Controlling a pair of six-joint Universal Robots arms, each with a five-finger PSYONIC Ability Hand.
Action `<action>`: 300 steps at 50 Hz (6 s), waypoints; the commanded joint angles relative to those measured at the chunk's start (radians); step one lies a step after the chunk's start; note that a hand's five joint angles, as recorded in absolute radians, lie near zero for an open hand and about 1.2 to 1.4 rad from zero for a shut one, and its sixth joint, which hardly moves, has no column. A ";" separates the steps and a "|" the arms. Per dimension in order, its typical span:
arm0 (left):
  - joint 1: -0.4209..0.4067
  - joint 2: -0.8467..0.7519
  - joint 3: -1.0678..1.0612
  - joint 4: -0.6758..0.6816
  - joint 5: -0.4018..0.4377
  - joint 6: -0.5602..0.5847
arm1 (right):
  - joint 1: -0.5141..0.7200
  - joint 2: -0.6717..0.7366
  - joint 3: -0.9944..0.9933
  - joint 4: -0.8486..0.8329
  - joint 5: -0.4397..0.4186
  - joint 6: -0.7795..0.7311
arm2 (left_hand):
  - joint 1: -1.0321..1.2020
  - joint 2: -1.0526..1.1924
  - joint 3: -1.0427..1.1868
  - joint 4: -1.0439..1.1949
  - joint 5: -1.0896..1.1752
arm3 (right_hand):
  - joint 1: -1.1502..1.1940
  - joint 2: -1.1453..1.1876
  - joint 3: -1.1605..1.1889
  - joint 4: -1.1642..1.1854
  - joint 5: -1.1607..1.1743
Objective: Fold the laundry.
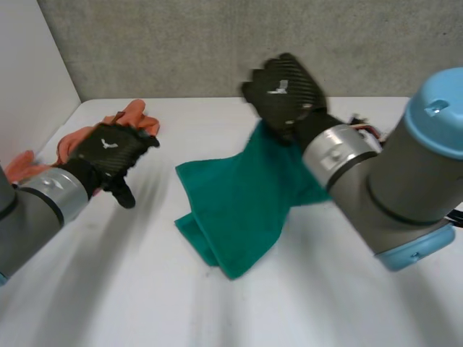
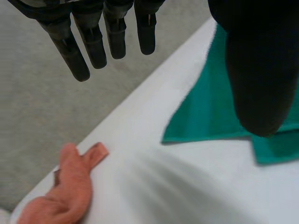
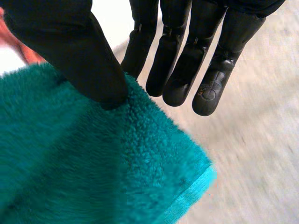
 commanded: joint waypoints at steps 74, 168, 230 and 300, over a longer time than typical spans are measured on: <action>-0.029 -0.455 0.285 0.091 0.309 0.233 | -0.061 0.239 -0.354 0.345 -0.023 -0.029 | -0.097 -0.098 -0.096 -0.101 -0.100 | 0.447 0.229 0.212 0.210 0.250; -0.151 -0.636 0.437 0.071 0.490 0.236 | -0.318 -0.039 0.172 0.393 -0.032 -0.112 | 0.322 0.322 0.324 0.319 0.319 | 0.447 0.229 0.212 0.210 0.250; -0.197 -0.703 0.500 0.133 0.363 0.257 | -0.318 -0.031 0.255 0.313 -0.036 -0.116 | 0.686 0.686 0.688 0.683 0.683 | 0.447 0.229 0.212 0.210 0.250; -0.114 -0.387 0.635 0.051 -0.312 0.197 | -0.193 0.217 -0.450 0.382 0.187 -0.199 | 1.106 1.105 1.107 1.103 1.103 | 0.447 0.229 0.212 0.210 0.250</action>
